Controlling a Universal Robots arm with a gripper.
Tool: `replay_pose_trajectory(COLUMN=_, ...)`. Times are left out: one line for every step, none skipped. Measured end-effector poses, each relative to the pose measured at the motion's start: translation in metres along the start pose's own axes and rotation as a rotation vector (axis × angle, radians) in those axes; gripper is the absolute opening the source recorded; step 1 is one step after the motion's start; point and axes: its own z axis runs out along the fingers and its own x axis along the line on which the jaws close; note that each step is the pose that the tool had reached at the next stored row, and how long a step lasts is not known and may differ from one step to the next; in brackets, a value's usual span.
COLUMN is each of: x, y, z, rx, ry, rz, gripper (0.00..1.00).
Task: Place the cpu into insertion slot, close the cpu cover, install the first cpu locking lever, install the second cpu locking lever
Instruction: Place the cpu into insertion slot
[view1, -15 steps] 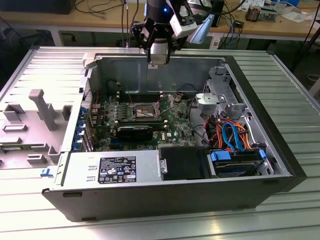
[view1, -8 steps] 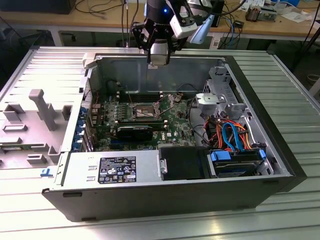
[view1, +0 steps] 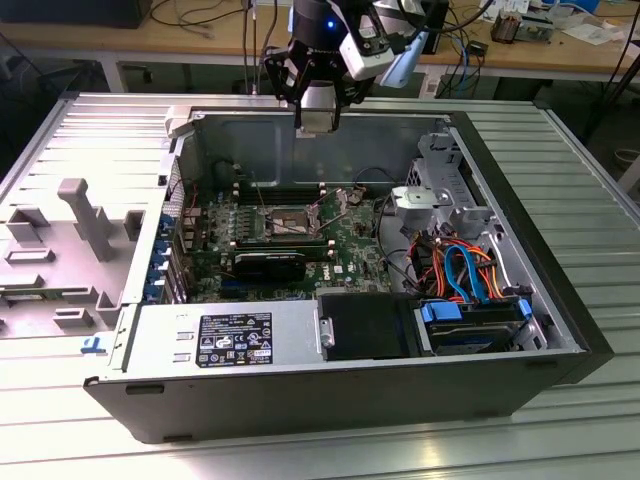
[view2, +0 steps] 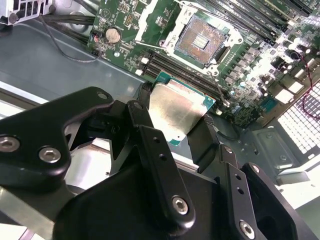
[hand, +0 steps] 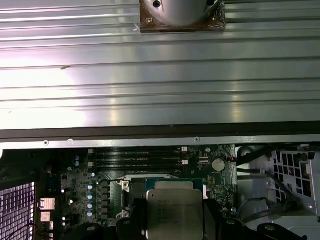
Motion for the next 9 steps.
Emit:
replay_pose_trajectory(x=0.0000, y=-0.0002, z=0.0001, rx=0.0000, ry=0.0000, rz=0.000, gripper=0.55)
replay_pose_trajectory(x=0.0000, y=-0.0003, z=0.0002, rx=0.0000, ry=0.0000, rz=0.000, gripper=0.55)
replay_pose_trajectory(x=0.0000, y=-0.0005, z=0.0004, rx=-0.0001, ry=-0.0001, rz=0.000, gripper=0.55)
replay_pose_trajectory(x=0.0000, y=-0.0007, z=0.0005, rx=-0.0001, ry=-0.0001, rz=0.000, gripper=0.55)
replay_pose_trajectory(x=-0.0001, y=-0.0010, z=0.0007, rx=-0.0001, ry=-0.0001, rz=0.000, gripper=0.55)
replay_pose_trajectory(x=-0.0001, y=-0.0015, z=0.0007, rx=0.0000, ry=0.0000, rz=0.000, gripper=0.55)
replay_pose_trajectory(x=-0.0001, y=-0.0017, z=0.0009, rx=0.0000, ry=-0.0001, rz=0.000, gripper=0.55)
replay_pose_trajectory(x=-0.0001, y=-0.0021, z=0.0010, rx=0.0000, ry=0.0000, rz=0.000, gripper=0.55)
replay_pose_trajectory(x=-0.0001, y=-0.0023, z=0.0011, rx=0.0000, ry=0.0000, rz=0.000, gripper=0.55)
